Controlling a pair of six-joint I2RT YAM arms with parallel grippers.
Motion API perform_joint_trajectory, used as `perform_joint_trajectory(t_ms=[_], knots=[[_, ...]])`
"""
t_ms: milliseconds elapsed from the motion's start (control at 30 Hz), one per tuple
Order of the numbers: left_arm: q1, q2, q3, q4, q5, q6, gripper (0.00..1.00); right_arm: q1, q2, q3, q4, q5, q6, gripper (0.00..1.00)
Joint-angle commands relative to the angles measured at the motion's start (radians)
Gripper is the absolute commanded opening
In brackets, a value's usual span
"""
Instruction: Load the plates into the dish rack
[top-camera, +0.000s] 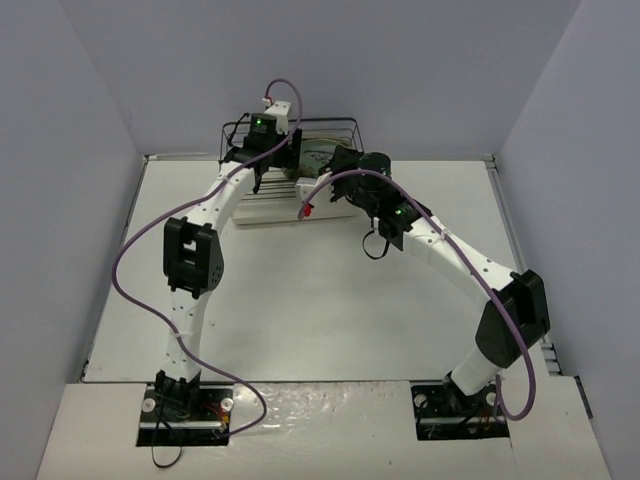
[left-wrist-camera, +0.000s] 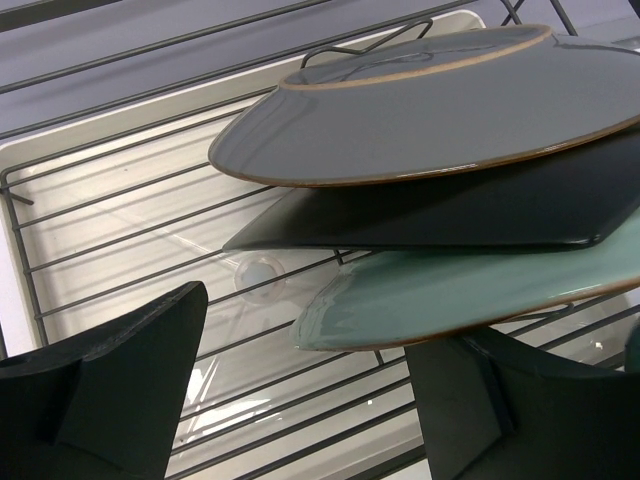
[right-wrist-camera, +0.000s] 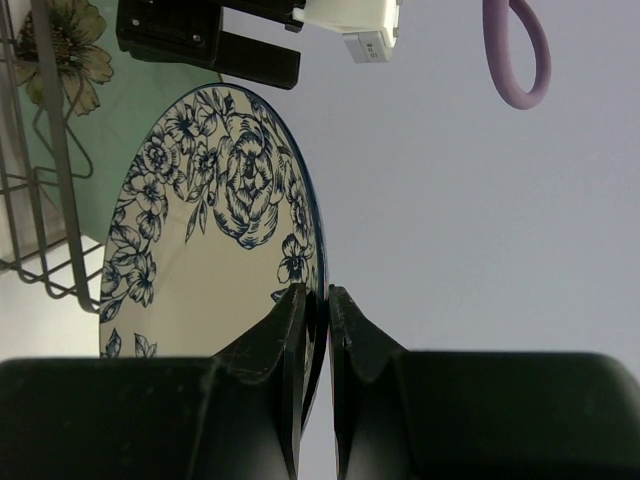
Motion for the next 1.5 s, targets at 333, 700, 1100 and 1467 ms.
perform_joint_trajectory(t_ms=[333,700,1100,1467], knots=[[0.050,-0.046,0.024,0.118,-0.022,-0.030,0.74,-0.037,0.038,0.173,0.178,-0.132,-0.079,0.00],[0.120,-0.078,-0.058,0.210,0.154,-0.102,0.73,-0.173,0.054,0.299,-0.023,-0.373,0.040,0.00],[0.147,-0.080,-0.061,0.235,0.196,-0.118,0.73,-0.251,0.117,0.325,0.022,-0.530,0.153,0.00],[0.147,-0.087,-0.072,0.258,0.233,-0.142,0.74,-0.254,0.157,0.394,-0.040,-0.656,0.240,0.00]])
